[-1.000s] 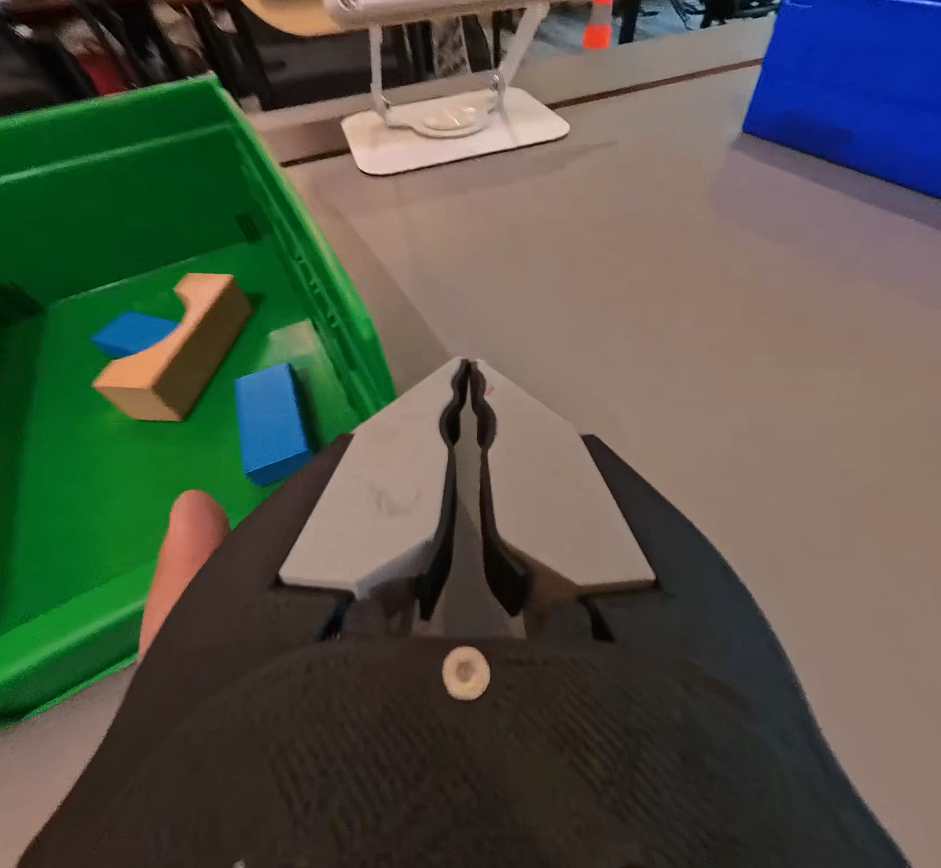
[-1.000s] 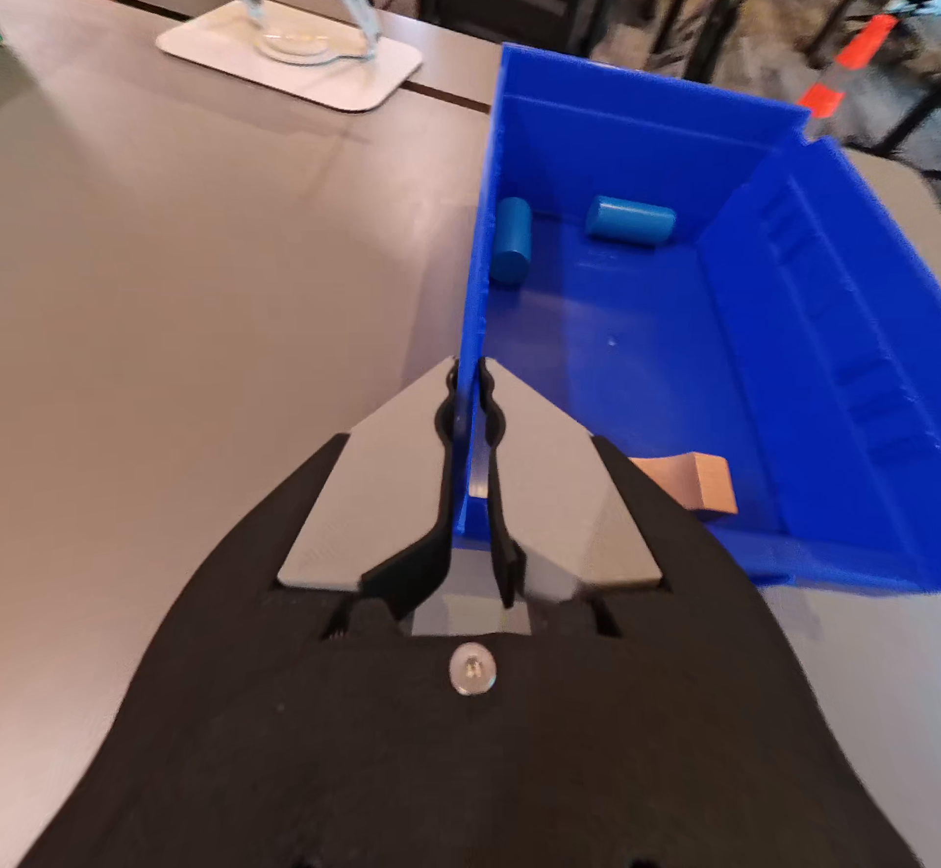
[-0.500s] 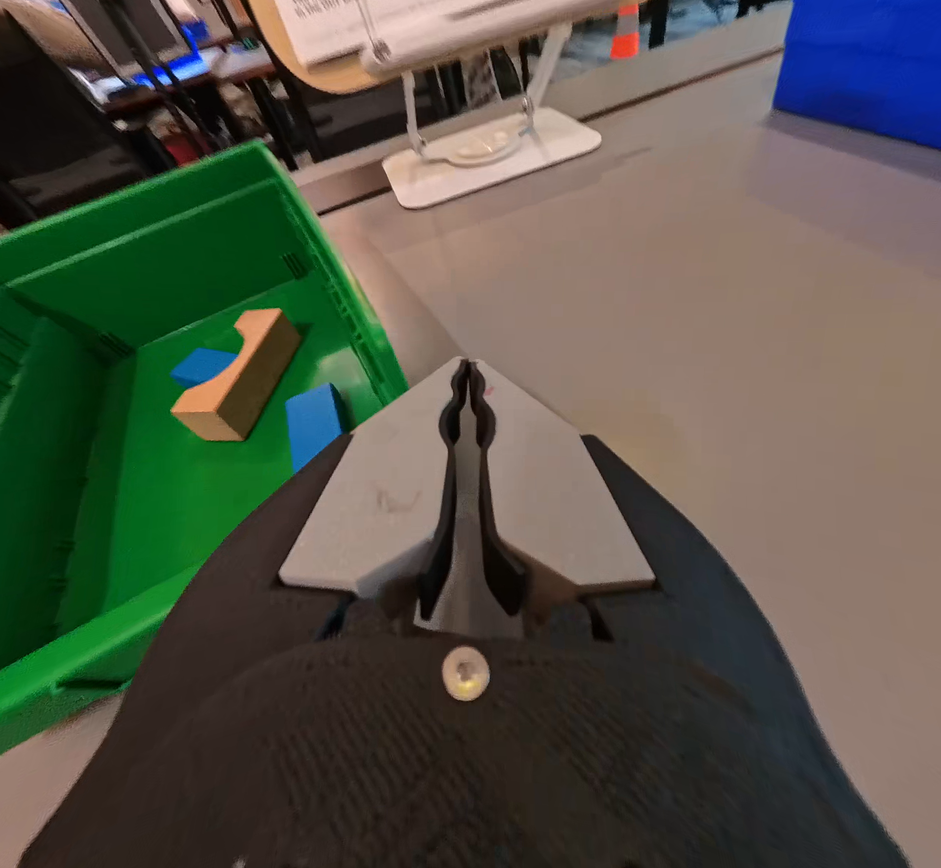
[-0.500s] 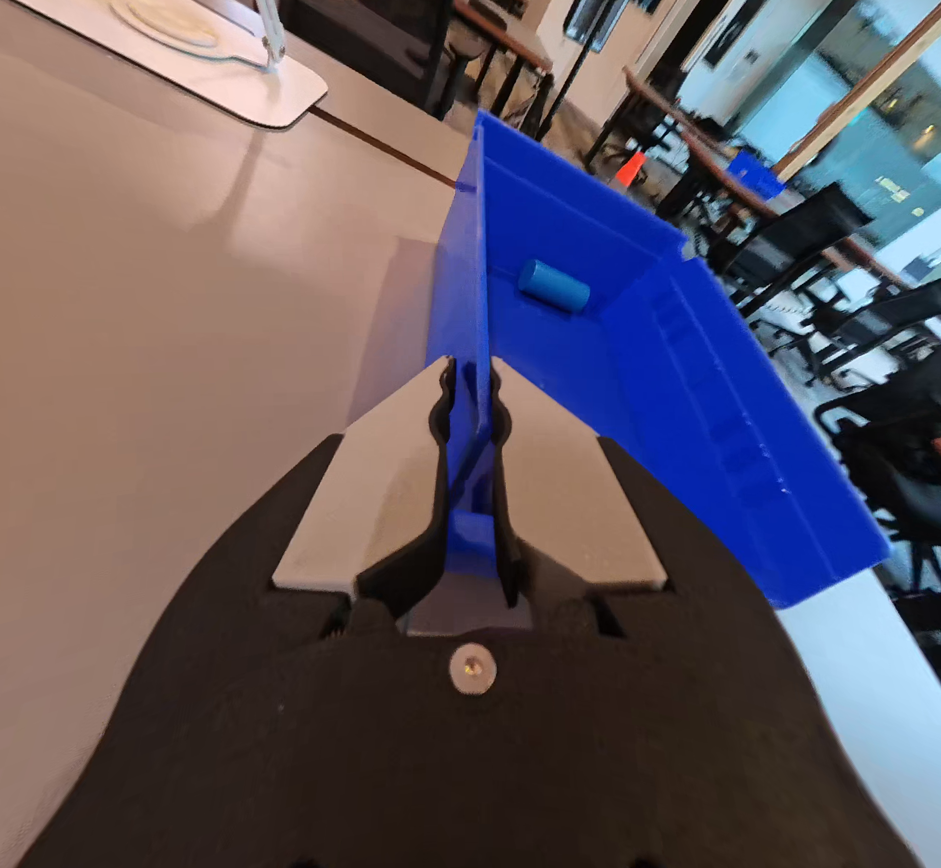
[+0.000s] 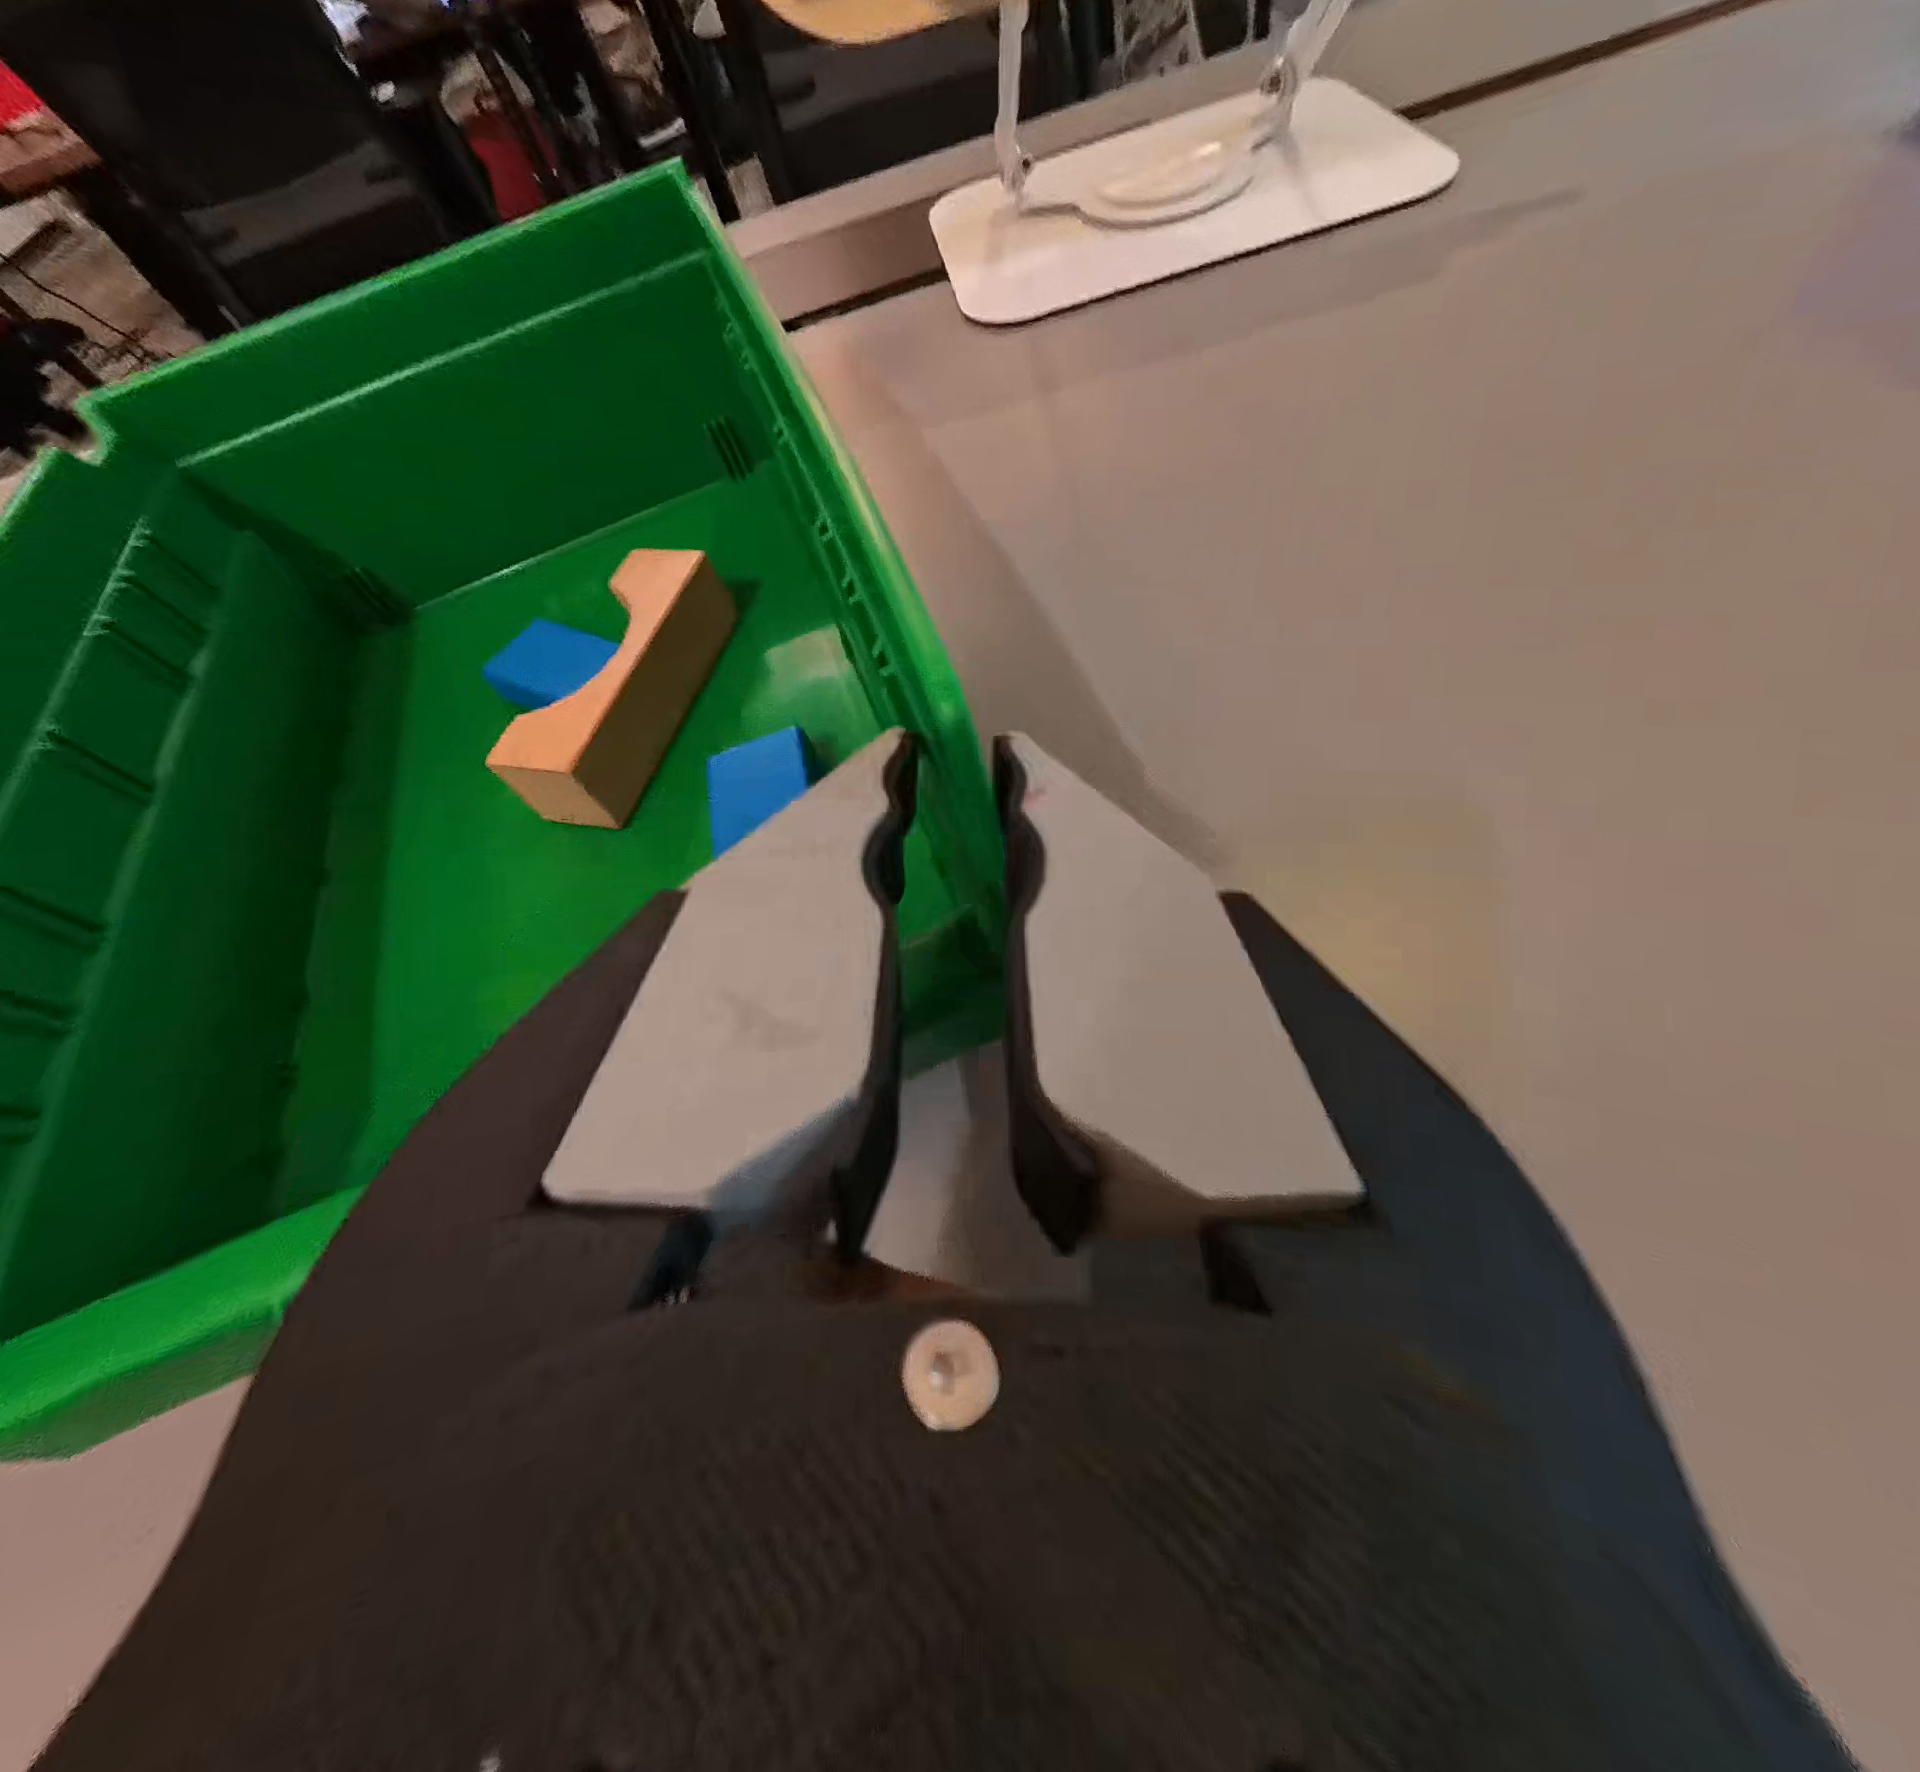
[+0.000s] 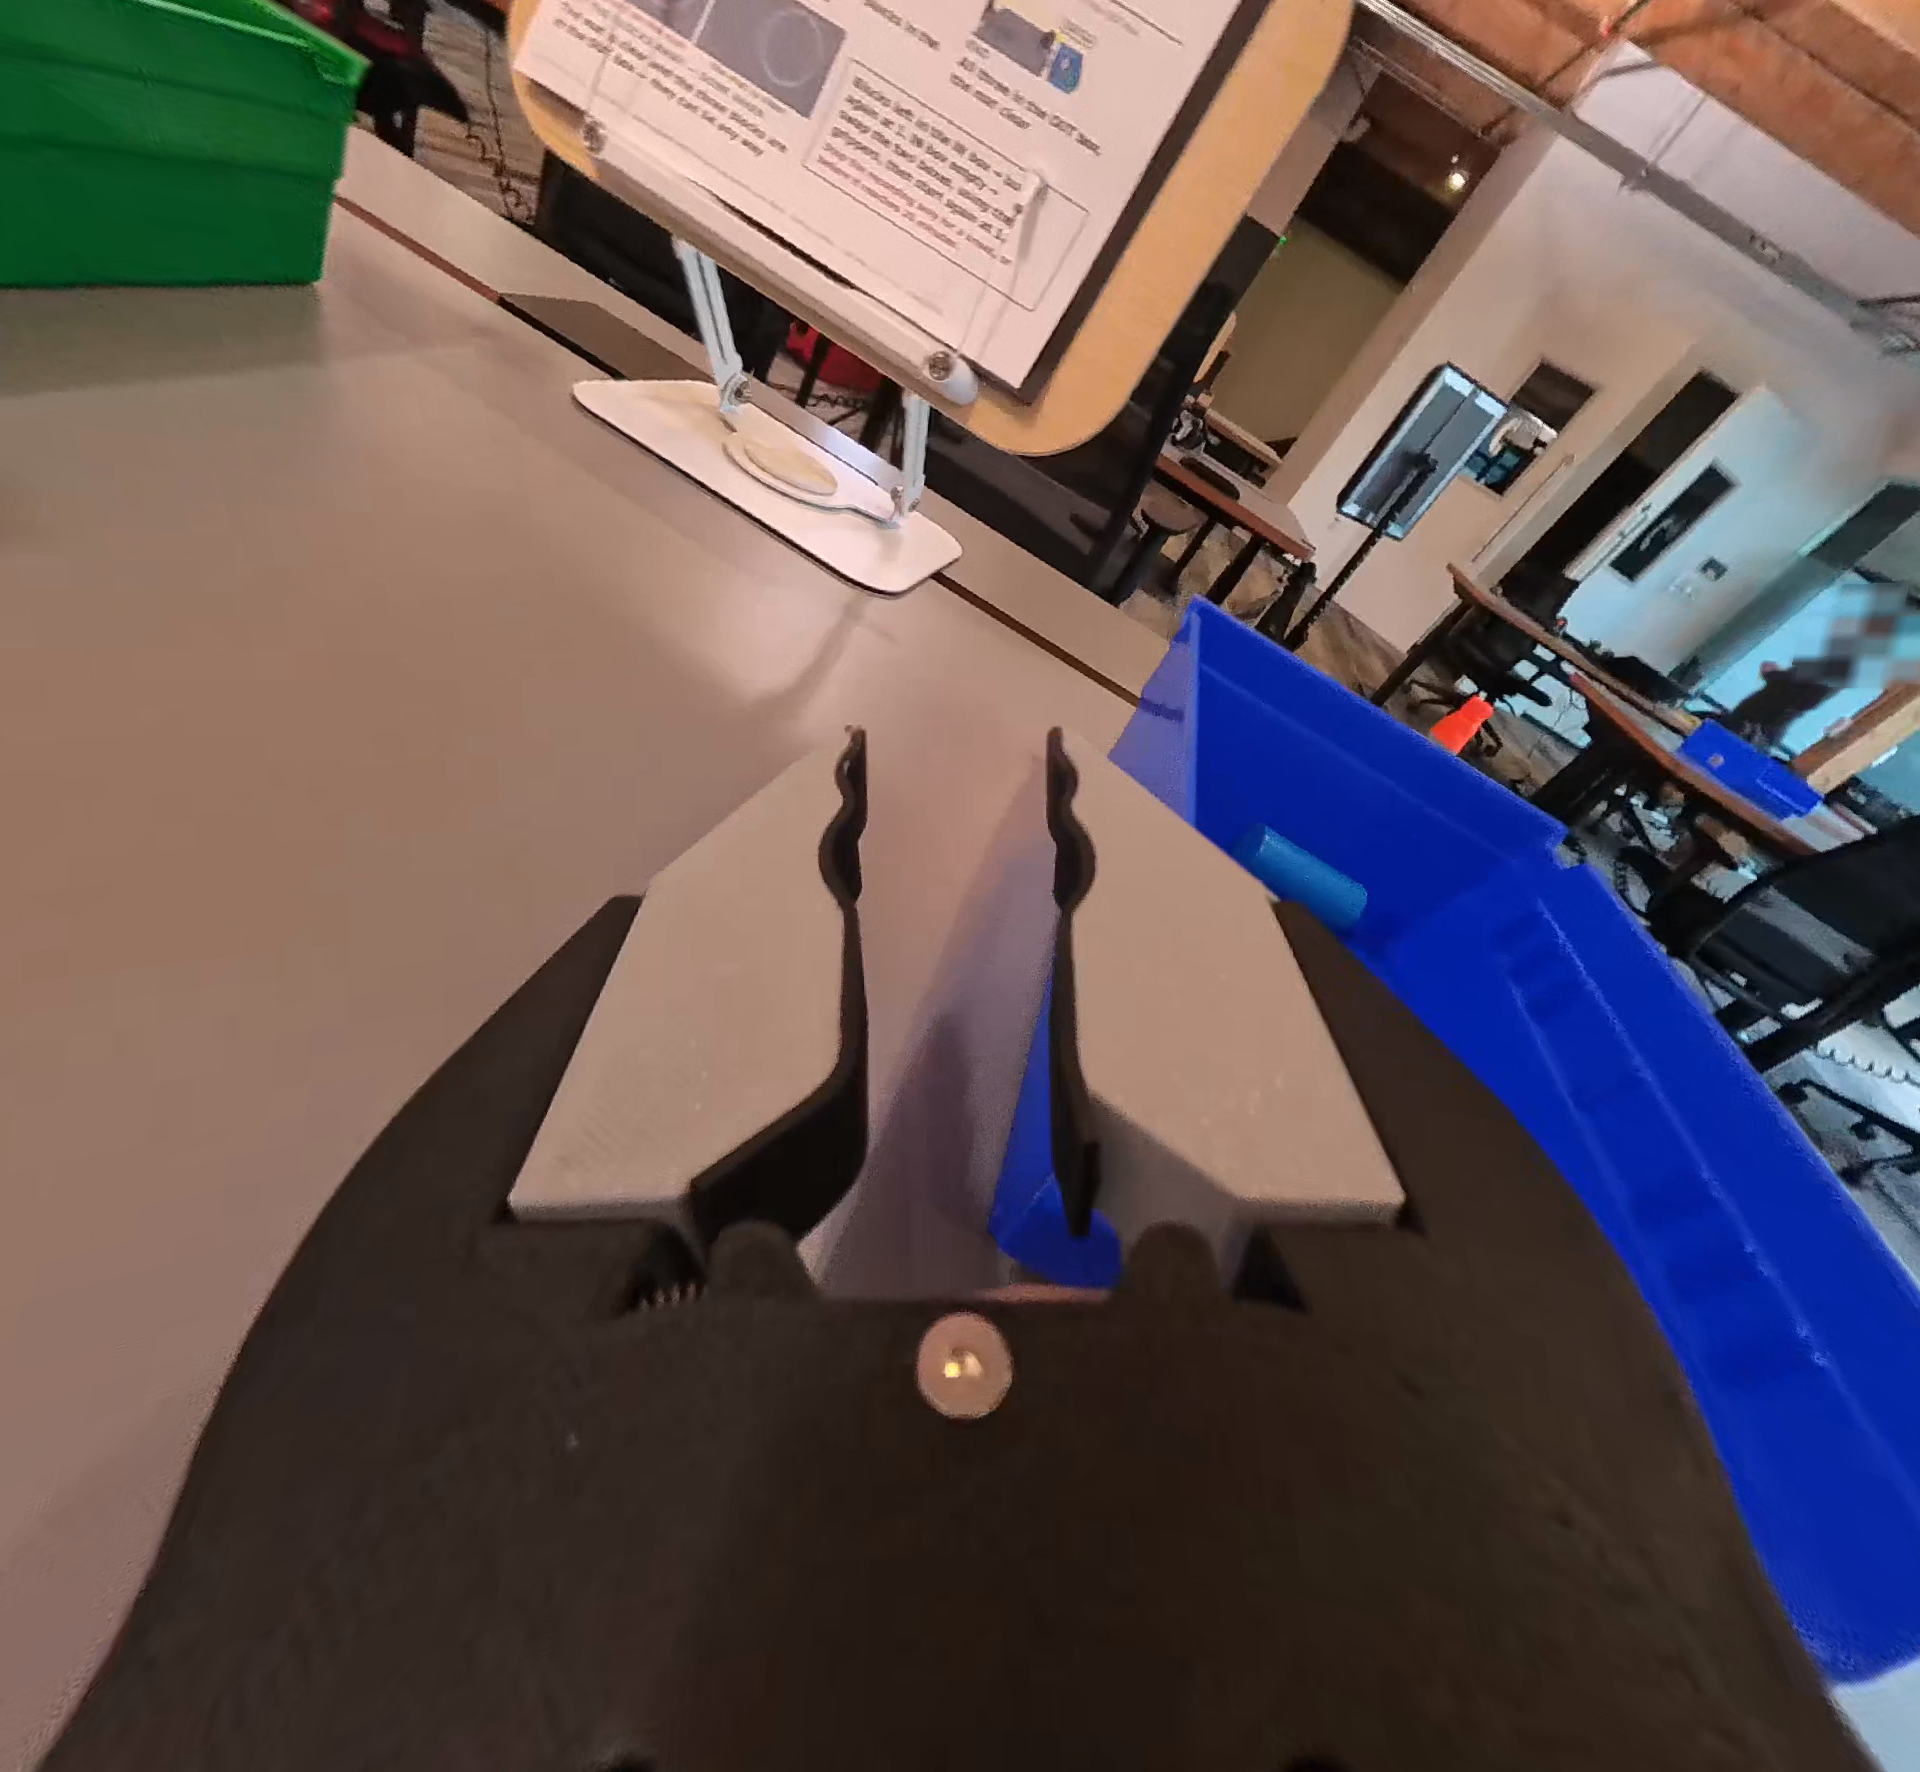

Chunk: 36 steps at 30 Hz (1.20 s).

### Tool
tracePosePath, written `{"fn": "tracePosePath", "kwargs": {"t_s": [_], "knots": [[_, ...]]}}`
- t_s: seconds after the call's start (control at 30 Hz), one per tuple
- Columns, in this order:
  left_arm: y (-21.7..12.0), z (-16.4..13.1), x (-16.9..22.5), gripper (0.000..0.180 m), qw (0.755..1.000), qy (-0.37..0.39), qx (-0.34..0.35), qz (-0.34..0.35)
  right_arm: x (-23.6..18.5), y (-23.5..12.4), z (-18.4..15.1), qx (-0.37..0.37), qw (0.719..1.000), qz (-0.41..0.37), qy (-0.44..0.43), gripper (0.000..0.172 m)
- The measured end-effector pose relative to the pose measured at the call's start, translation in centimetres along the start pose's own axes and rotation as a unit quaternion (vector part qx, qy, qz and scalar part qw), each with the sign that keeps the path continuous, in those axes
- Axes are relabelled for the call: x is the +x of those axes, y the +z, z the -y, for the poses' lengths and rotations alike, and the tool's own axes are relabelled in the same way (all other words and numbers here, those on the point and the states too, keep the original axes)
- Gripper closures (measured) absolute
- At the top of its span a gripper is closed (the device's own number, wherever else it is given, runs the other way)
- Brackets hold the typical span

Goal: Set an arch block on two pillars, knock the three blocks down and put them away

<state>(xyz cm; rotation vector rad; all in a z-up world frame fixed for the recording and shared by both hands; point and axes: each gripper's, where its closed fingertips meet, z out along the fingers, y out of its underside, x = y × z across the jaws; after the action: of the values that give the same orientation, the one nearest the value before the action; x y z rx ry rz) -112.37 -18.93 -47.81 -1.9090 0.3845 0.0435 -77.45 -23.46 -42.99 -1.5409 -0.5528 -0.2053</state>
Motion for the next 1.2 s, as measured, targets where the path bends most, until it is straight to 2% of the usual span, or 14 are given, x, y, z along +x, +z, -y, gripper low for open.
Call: {"fn": "tracePosePath", "kwargs": {"t_s": [0.1,0.17,0.37,0.43,0.53,0.6,0.7,0.8,0.97,1.2], "knots": [[0.6,0.2,-0.2,0.171,0.999,0.046,0.006,0.023,-0.7,0.3,-0.4,-0.008,1.000,0.015,-0.013,0.141],[0.6,0.3,0.1,0.172,0.998,0.055,0.017,0.013,-0.8,0.6,-0.7,-0.014,1.000,0.023,-0.006,0.141],[0.1,1.0,0.6,0.172,0.997,-0.013,0.061,-0.045,-0.9,0.6,-1.0,-0.020,0.999,0.033,0.008,0.140],[-0.5,1.7,0.8,0.139,0.995,-0.028,0.086,-0.049,-1.2,0.6,-1.1,-0.022,0.999,0.041,0.005,0.138],[-1.3,2.4,1.5,0.114,0.992,-0.029,0.114,-0.044,-2.2,0.6,-1.1,-0.025,0.998,0.065,0.004,0.133],[-2.2,2.9,2.1,0.104,0.989,-0.020,0.140,-0.037,-3.2,0.5,-1.1,-0.024,0.996,0.089,-0.001,0.128],[-3.9,3.7,3.9,0.104,0.982,0.015,0.182,-0.045,-4.8,0.5,-1.7,-0.043,0.991,0.124,-0.013,0.110],[-4.5,3.8,5.8,0.108,0.978,0.059,0.191,-0.054,-5.3,0.5,-1.8,-0.047,0.990,0.128,-0.022,0.105],[-3.8,3.3,6.7,0.108,0.979,0.098,0.169,-0.051,-6.4,0.5,-1.5,-0.041,0.987,0.152,-0.021,0.106],[-3.6,3.2,6.6,0.109,0.981,0.090,0.163,-0.056,-8.0,0.6,-1.2,-0.046,0.985,0.156,-0.050,0.112]]}}
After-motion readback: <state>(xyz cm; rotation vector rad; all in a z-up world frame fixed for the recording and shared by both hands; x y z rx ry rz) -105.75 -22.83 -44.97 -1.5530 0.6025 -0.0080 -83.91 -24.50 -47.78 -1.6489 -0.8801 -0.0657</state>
